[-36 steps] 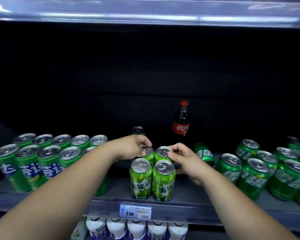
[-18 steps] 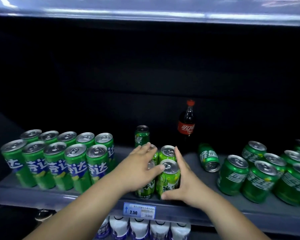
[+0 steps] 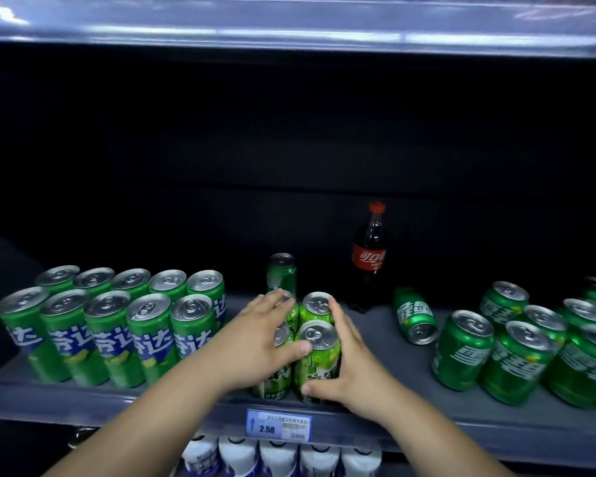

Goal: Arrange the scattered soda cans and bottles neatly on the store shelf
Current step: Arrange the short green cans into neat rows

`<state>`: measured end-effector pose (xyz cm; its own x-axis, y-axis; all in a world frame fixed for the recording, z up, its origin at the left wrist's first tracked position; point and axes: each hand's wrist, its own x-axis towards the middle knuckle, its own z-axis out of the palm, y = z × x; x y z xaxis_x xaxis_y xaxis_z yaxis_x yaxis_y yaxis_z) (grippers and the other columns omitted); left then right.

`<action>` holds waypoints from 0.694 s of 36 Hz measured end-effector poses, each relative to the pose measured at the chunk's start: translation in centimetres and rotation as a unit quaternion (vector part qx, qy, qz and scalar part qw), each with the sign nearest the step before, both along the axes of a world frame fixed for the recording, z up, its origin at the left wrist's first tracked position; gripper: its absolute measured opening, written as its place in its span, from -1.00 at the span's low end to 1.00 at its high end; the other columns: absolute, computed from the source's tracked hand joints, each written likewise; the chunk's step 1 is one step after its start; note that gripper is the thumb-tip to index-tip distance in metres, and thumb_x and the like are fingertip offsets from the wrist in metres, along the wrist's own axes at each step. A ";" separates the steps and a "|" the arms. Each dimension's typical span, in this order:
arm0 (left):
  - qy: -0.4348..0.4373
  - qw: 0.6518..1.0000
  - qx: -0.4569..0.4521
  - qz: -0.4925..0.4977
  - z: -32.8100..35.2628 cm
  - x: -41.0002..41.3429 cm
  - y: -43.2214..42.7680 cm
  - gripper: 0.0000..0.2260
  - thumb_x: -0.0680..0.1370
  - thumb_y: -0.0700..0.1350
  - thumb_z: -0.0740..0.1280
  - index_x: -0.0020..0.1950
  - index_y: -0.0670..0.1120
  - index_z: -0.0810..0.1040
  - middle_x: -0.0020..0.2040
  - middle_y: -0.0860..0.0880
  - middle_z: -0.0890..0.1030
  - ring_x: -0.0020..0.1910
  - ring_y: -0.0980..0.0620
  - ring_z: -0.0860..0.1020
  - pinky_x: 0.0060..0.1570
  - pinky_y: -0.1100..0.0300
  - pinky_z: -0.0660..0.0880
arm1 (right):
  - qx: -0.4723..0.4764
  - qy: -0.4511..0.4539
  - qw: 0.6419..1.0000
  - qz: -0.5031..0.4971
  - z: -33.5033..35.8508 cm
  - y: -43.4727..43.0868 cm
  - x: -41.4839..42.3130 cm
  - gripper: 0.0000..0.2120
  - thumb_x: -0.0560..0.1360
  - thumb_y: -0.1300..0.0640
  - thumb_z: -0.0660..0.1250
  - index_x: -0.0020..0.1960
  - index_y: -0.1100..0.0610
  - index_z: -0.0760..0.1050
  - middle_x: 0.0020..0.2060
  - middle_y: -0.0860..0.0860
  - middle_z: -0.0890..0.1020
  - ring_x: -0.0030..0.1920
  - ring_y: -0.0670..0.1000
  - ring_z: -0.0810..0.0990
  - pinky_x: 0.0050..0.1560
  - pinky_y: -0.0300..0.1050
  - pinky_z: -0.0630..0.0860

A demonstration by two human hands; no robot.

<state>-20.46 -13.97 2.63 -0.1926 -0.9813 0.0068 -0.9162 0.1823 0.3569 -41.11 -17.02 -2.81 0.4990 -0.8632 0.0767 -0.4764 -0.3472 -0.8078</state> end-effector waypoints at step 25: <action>-0.090 0.990 0.107 -0.007 5.7 3.8 -16.5 -0.22 0.47 0.07 0.47 0.58 0.10 0.11 0.55 -0.03 0.27 0.46 -0.06 0.33 0.39 0.18 0.30 | -0.042 -0.070 0.995 -0.053 2.9 -0.6 1.4 -0.05 0.22 -0.54 0.38 0.47 -0.51 -0.06 0.54 -0.40 -0.03 0.53 -0.33 -0.02 0.55 -0.05 0.08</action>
<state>-16.66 -30.48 8.34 -0.1861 -0.9534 -0.2374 -0.9663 0.1338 0.2199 -39.73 -17.57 0.07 0.3855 -0.8979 0.2125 -0.3989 -0.3698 -0.8391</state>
